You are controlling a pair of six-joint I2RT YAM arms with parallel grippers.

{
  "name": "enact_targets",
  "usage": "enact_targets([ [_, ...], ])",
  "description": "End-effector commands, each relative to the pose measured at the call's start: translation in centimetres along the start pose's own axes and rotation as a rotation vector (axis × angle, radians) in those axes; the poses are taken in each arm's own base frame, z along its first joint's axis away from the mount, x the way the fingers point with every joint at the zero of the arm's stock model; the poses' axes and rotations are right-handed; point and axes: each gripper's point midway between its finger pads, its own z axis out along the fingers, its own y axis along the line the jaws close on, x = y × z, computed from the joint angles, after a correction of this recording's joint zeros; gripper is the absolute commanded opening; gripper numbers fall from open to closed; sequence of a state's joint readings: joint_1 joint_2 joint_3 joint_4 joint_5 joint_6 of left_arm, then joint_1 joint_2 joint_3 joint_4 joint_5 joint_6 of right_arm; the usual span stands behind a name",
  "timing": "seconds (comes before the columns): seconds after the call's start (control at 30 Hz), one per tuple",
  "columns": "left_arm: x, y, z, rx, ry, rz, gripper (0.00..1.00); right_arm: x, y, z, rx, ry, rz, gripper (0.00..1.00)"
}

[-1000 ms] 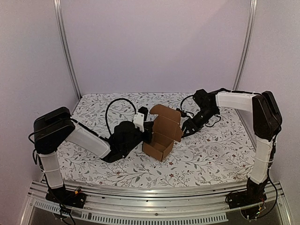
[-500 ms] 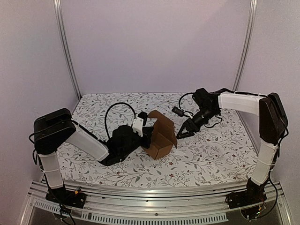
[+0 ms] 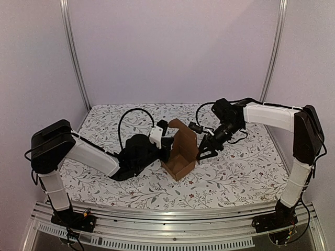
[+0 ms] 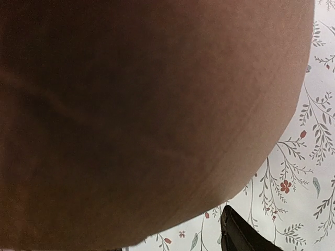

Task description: Fold the paper box

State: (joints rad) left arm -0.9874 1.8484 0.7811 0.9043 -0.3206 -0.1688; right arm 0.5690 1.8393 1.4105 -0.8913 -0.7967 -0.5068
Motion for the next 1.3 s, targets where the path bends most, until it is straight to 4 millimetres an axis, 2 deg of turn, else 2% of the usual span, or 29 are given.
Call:
enact_targets([
  [0.0,-1.2,-1.1,0.6,0.063,0.068,0.038,0.01,-0.1,1.0,-0.7,-0.015,-0.009,-0.048,0.63],
  [0.13,-0.6,-0.7,0.9,0.058,0.115,0.032,0.01,0.0,1.1,-0.7,-0.021,-0.002,-0.044,0.62],
  [0.23,0.1,-0.4,1.0,0.058,0.135,0.042,0.0,1.0,2.2,-1.0,-0.057,0.042,-0.051,0.63],
  [0.4,1.0,-0.2,1.2,0.098,0.152,0.071,0.0,2.9,3.5,-2.6,-0.068,0.127,-0.17,0.65],
  [0.5,0.9,-0.2,1.3,0.13,0.137,0.067,0.0,3.5,2.7,-3.5,-0.025,0.148,-0.205,0.67],
  [0.63,0.2,-0.2,1.5,0.155,0.114,0.051,0.0,3.2,-0.1,-3.6,0.111,0.101,-0.196,0.68],
  [0.87,-0.6,-0.5,1.9,0.206,0.117,0.007,0.0,0.1,-2.0,-2.7,0.249,-0.009,-0.212,0.7],
  [0.97,-0.3,-0.8,2.2,0.237,0.151,0.004,0.0,-0.4,-1.7,-3.0,0.244,-0.006,-0.232,0.69],
  [1.07,0.0,-0.7,2.4,0.258,0.177,-0.004,0.0,0.2,-0.9,-3.7,0.2,0.039,-0.258,0.69],
  [1.27,0.1,-0.6,2.7,0.272,0.179,-0.011,0.0,3.2,-0.1,-5.4,0.162,0.129,-0.308,0.71],
])
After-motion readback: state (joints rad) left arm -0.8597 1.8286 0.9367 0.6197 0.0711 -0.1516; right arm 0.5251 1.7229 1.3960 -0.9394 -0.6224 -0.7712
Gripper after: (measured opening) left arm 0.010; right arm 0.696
